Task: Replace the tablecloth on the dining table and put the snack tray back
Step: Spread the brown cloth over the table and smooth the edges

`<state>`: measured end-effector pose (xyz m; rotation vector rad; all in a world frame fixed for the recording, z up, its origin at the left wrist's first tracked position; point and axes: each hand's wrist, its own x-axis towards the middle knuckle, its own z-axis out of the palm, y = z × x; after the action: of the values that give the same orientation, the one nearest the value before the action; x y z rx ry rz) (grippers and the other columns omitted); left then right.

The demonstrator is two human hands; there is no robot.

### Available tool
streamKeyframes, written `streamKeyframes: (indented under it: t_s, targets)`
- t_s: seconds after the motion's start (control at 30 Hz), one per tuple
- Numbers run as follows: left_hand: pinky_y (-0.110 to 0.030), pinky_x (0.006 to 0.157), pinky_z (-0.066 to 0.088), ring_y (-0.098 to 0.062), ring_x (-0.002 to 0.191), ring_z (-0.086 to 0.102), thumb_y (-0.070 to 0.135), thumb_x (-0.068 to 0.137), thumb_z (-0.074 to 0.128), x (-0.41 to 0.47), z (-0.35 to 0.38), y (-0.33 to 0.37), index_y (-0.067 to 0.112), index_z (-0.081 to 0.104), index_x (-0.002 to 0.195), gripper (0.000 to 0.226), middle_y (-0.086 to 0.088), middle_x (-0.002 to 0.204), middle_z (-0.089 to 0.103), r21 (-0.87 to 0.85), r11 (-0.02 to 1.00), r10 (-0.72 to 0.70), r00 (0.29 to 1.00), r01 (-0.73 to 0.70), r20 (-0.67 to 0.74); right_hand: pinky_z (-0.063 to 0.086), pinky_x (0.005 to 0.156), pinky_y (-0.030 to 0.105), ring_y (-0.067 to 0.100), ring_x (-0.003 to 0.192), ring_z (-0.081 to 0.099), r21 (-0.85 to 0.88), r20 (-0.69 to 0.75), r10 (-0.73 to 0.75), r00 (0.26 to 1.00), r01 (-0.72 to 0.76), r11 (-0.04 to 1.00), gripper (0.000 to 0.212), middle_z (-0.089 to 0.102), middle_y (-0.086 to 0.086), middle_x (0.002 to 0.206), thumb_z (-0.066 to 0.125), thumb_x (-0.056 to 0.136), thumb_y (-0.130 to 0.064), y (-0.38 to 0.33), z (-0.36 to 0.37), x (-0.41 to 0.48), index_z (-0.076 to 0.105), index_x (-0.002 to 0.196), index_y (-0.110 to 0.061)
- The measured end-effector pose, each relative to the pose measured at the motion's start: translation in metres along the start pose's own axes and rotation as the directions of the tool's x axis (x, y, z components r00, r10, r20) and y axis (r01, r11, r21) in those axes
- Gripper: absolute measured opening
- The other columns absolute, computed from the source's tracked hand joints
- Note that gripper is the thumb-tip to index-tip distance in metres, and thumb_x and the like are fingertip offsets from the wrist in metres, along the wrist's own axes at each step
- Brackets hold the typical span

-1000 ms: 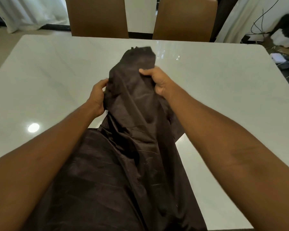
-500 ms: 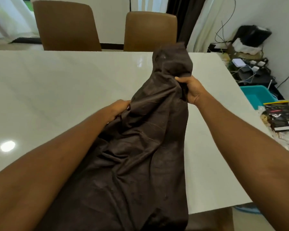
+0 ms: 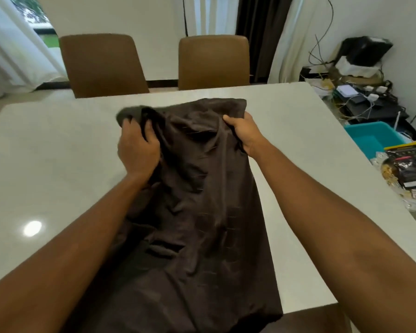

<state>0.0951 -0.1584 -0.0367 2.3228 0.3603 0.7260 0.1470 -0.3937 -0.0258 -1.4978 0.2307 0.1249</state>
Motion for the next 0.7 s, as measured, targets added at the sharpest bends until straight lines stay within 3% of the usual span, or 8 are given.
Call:
streamKeyframes:
  t_s: [0.07, 0.13, 0.17, 0.27, 0.37, 0.5, 0.6, 0.7]
  targets:
    - [-0.043, 0.08, 0.044, -0.04, 0.101, 0.056, 0.03, 0.101, 0.045, 0.016, -0.024, 0.013, 0.001, 0.06, 0.12, 0.038, -0.023, 0.116, 0.06, 0.122, 0.978, 0.19, 0.964, -0.169, -0.184, 0.054, 0.076, 0.022, 0.012, 0.096, 0.066, -0.047, -0.024, -0.059, 0.998, 0.058, 0.997, 0.018, 0.069, -0.009, 0.103, 0.059, 0.101, -0.019, -0.008, 0.014, 0.002, 0.062, 0.118, -0.024]
    - [-0.044, 0.081, 0.04, -0.042, 0.106, 0.053, 0.029, 0.099, 0.045, 0.027, -0.035, 0.014, 0.002, 0.058, 0.122, 0.038, -0.023, 0.123, 0.057, 0.232, 0.96, 0.214, 0.946, -0.157, -0.242, 0.054, 0.088, 0.027, 0.015, 0.104, 0.065, -0.11, -0.037, -0.128, 0.991, 0.123, 0.986, 0.025, 0.069, -0.004, 0.116, 0.059, 0.101, -0.022, -0.012, 0.028, 0.007, 0.062, 0.126, -0.021]
    - [-0.046, 0.088, 0.038, -0.042, 0.115, 0.049, 0.031, 0.098, 0.046, 0.03, -0.033, 0.009, 0.004, 0.054, 0.129, 0.041, -0.022, 0.132, 0.053, 0.292, 0.947, 0.195, 0.964, -0.136, -0.183, 0.051, 0.095, 0.03, 0.018, 0.109, 0.063, -0.155, -0.04, -0.145, 0.989, 0.137, 0.978, 0.03, 0.067, 0.0, 0.124, 0.058, 0.102, -0.023, -0.011, 0.033, 0.008, 0.061, 0.131, -0.019]
    - [-0.061, 0.113, 0.02, -0.038, 0.146, 0.02, 0.042, 0.097, 0.049, 0.02, -0.014, -0.026, 0.017, 0.03, 0.152, 0.064, -0.016, 0.159, 0.025, 0.468, 0.881, -0.033, 0.975, -0.075, 0.219, 0.046, 0.101, 0.033, 0.025, 0.116, 0.059, -0.319, -0.093, -0.108, 0.99, 0.074, 0.945, 0.036, 0.063, 0.008, 0.133, 0.054, 0.102, -0.018, 0.006, 0.031, 0.011, 0.059, 0.137, -0.012]
    - [-0.066, 0.117, 0.006, -0.035, 0.152, 0.002, 0.049, 0.097, 0.046, 0.01, 0.004, -0.068, 0.022, 0.015, 0.158, 0.073, -0.013, 0.165, 0.01, 0.542, 0.837, -0.194, 0.882, -0.08, 0.43, 0.045, 0.098, 0.029, 0.03, 0.12, 0.059, -0.398, -0.163, -0.011, 0.987, -0.055, 0.916, 0.041, 0.063, 0.01, 0.133, 0.057, 0.096, -0.011, 0.035, 0.012, 0.018, 0.057, 0.137, -0.011]
    - [-0.059, 0.12, 0.015, -0.034, 0.152, 0.005, 0.062, 0.097, 0.039, -0.007, 0.017, -0.116, 0.033, 0.016, 0.158, 0.072, -0.006, 0.167, 0.008, 0.496, 0.86, -0.283, 0.701, -0.117, 0.655, 0.043, 0.109, 0.045, 0.035, 0.128, 0.054, -0.486, -0.316, 0.056, 0.947, -0.212, 0.848, 0.07, 0.052, 0.012, 0.144, 0.064, 0.092, -0.022, 0.079, -0.002, 0.021, 0.031, 0.154, -0.021]
    - [-0.062, 0.12, 0.007, -0.034, 0.153, -0.003, 0.071, 0.095, 0.03, -0.015, 0.022, -0.134, 0.042, 0.007, 0.157, 0.073, -0.001, 0.168, -0.002, 0.512, 0.847, -0.297, 0.673, -0.142, 0.677, 0.04, 0.105, 0.053, 0.034, 0.134, 0.046, -0.674, -0.504, -0.211, 0.837, -0.229, 0.702, 0.073, 0.042, 0.011, 0.151, 0.063, 0.093, -0.027, 0.092, 0.007, 0.001, 0.024, 0.156, -0.027]
    - [-0.067, 0.115, -0.002, -0.037, 0.152, -0.008, 0.078, 0.091, 0.026, -0.024, 0.025, -0.135, 0.048, 0.003, 0.155, 0.074, 0.001, 0.168, -0.004, 0.493, 0.857, -0.251, 0.717, -0.148, 0.651, 0.037, 0.106, 0.055, 0.031, 0.132, 0.045, -0.884, -0.214, -0.47, 0.856, 0.034, 0.466, 0.063, 0.044, 0.007, 0.15, 0.061, 0.091, -0.04, 0.108, 0.032, -0.027, 0.038, 0.149, -0.03]
